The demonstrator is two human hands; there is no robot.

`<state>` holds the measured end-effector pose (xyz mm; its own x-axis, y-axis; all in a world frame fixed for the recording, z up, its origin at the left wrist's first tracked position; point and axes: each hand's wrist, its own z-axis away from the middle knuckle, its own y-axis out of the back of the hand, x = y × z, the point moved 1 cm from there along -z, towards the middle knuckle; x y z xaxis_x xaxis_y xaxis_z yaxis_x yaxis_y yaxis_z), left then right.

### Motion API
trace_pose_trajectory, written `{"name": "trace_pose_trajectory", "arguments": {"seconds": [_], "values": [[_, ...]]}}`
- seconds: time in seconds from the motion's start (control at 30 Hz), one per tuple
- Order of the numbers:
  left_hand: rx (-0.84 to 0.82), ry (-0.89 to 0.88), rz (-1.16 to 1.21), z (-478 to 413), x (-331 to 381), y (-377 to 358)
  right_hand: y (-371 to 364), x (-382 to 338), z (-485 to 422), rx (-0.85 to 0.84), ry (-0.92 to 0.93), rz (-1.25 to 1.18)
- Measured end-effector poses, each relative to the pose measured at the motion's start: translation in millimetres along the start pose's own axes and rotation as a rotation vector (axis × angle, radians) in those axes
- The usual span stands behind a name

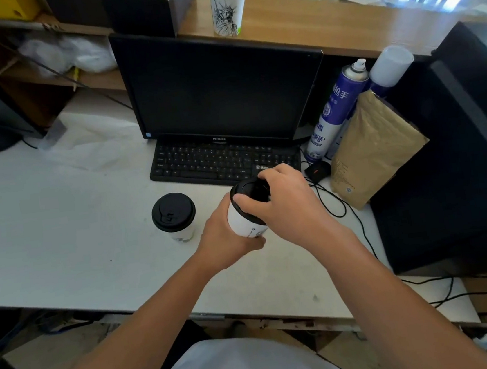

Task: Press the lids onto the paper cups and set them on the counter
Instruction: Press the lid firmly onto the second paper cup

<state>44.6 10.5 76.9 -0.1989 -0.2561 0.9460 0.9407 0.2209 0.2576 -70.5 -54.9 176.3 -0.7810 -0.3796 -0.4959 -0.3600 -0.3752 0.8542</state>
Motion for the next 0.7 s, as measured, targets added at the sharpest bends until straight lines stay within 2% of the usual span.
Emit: {"name": "trace_pose_trajectory", "arguments": {"seconds": [0.13, 0.3, 0.6, 0.7], "values": [[-0.069, -0.002, 0.042, 1, 3, 5, 9, 3, 0, -0.064, 0.124, 0.009], [-0.276, 0.023, 0.082, 1, 3, 14, 24, 11, -2, -0.151, 0.262, -0.038], [-0.511, 0.066, 0.103, 1, 5, 18, 30, 20, -4, -0.255, 0.357, -0.121], [-0.477, 0.063, 0.105, 3, 5, 15, 30, 22, -3, -0.229, 0.361, -0.117]]}}
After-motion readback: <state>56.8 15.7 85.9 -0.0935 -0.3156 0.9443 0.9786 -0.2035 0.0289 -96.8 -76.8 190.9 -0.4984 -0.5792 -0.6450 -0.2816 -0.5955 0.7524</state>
